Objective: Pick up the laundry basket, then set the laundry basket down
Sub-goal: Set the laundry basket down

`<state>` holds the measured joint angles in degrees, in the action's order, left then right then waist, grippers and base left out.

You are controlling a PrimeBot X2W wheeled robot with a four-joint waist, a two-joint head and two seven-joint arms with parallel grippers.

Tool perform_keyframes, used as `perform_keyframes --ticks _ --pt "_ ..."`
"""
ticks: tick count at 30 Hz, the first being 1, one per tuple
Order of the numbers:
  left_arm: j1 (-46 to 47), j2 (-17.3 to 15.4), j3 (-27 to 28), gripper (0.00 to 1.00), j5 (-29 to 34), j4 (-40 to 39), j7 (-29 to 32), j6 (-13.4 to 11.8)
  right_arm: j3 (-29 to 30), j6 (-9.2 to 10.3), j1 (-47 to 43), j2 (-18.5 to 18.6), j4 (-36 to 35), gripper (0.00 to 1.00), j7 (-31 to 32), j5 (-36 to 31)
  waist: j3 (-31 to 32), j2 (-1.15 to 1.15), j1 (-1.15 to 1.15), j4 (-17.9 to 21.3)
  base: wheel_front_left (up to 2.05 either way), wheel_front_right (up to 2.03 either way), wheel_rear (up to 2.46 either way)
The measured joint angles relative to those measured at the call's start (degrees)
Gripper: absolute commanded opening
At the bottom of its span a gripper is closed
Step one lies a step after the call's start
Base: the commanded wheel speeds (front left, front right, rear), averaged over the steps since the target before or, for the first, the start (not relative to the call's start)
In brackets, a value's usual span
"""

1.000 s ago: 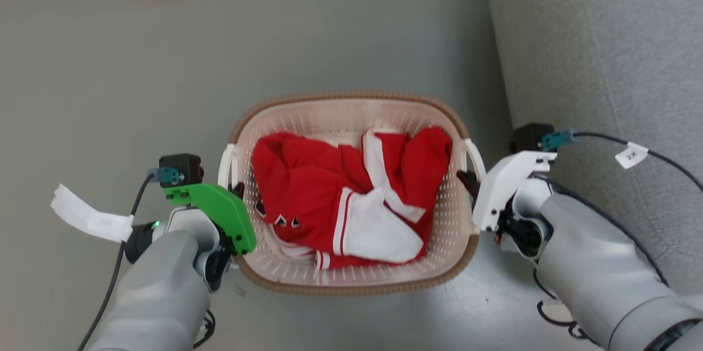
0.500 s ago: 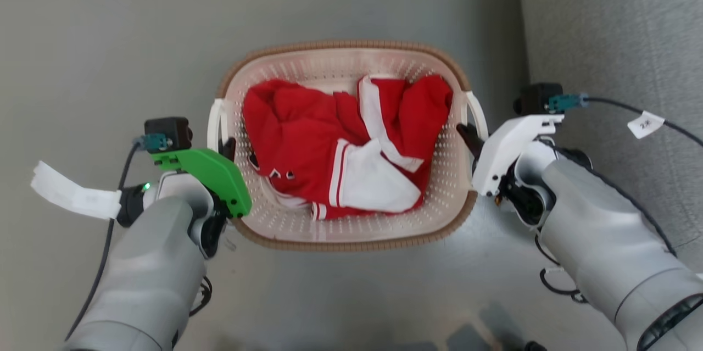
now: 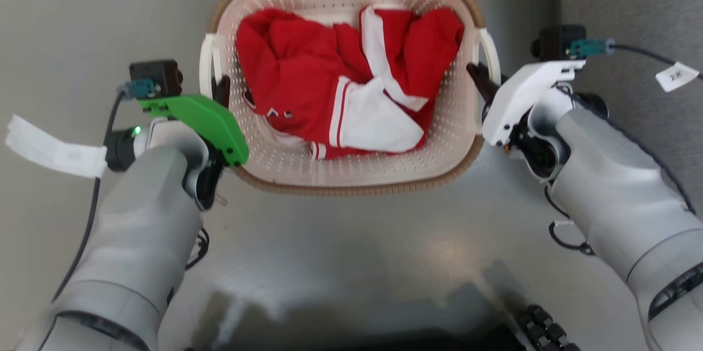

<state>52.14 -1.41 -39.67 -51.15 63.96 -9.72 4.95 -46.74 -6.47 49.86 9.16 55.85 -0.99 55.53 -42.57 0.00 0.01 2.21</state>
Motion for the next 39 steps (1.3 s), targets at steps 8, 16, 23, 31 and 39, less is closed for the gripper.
perform_keyframes --ticks 8,16,23,31,39 --pt "3.6 0.0 -0.1 0.0 0.3 0.1 -1.2 -0.5 -0.4 0.0 3.6 0.5 -0.4 0.0 -1.3 0.1 -5.7 0.0 0.0 -0.5 0.0 0.0 0.0" --pt "4.0 0.0 -0.5 0.0 0.5 0.9 -2.0 -0.4 -1.7 0.0 3.9 0.6 -0.3 0.0 -2.1 0.4 -9.1 0.0 0.0 -1.1 0.0 0.0 0.0" --pt "4.3 0.0 -0.9 0.0 0.5 1.4 -2.4 -0.4 -2.3 0.0 4.4 0.6 0.1 0.0 -3.0 0.6 -10.0 0.0 0.0 -1.4 0.0 0.0 0.0" --pt "4.6 0.0 -1.2 1.0 0.5 2.0 -3.0 0.1 -3.3 -0.34 4.9 0.2 0.8 1.0 -3.4 1.6 -10.4 0.0 0.0 -1.4 0.0 0.0 0.0" --pt "4.9 0.2 -1.4 1.0 0.3 2.4 -3.0 0.2 -3.7 -0.65 4.9 -0.5 1.7 1.0 -3.5 3.0 -10.0 0.0 0.0 -1.3 0.0 0.0 0.0"
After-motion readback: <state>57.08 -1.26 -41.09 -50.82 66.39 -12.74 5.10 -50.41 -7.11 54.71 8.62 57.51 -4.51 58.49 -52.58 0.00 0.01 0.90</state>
